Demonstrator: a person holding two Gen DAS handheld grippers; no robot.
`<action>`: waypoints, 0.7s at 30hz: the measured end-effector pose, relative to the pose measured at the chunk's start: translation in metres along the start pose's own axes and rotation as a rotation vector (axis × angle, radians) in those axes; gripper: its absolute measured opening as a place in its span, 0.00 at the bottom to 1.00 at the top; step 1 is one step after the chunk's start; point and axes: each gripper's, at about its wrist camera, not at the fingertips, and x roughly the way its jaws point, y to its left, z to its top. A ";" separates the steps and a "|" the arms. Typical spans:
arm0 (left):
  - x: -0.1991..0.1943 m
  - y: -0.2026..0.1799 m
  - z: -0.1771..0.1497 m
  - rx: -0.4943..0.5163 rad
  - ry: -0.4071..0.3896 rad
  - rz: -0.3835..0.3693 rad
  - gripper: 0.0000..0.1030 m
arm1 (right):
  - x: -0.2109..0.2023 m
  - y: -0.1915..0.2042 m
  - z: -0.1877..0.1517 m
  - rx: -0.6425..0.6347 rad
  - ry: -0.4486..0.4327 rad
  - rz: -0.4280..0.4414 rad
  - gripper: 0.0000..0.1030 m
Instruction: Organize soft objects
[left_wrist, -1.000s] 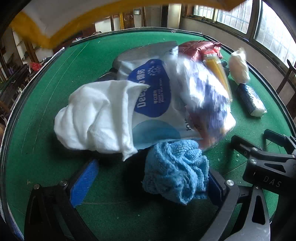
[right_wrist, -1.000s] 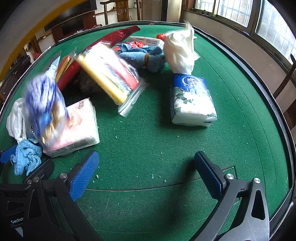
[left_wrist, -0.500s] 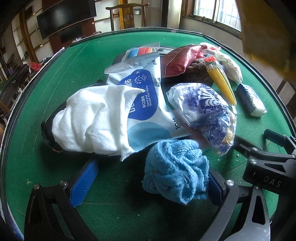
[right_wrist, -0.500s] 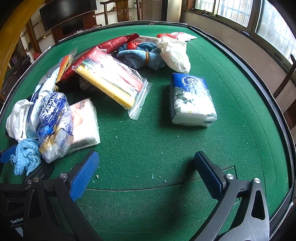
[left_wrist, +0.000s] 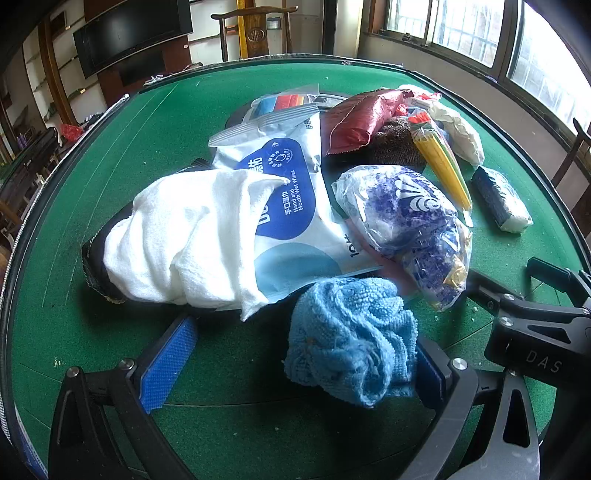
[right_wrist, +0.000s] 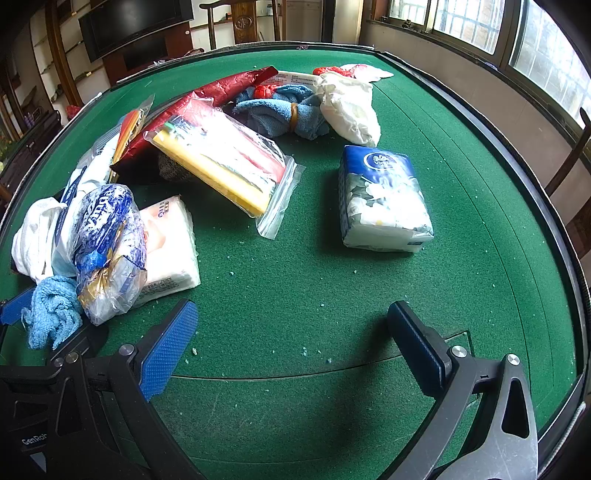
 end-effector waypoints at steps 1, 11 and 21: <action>0.000 0.000 0.000 0.000 0.000 0.000 1.00 | 0.000 0.000 0.000 0.000 0.000 0.000 1.00; 0.000 0.000 0.000 0.000 -0.001 0.000 1.00 | 0.000 -0.001 -0.001 0.005 0.000 0.005 1.00; -0.001 0.001 0.000 0.000 0.000 0.000 1.00 | -0.001 0.000 -0.001 -0.002 0.000 0.001 1.00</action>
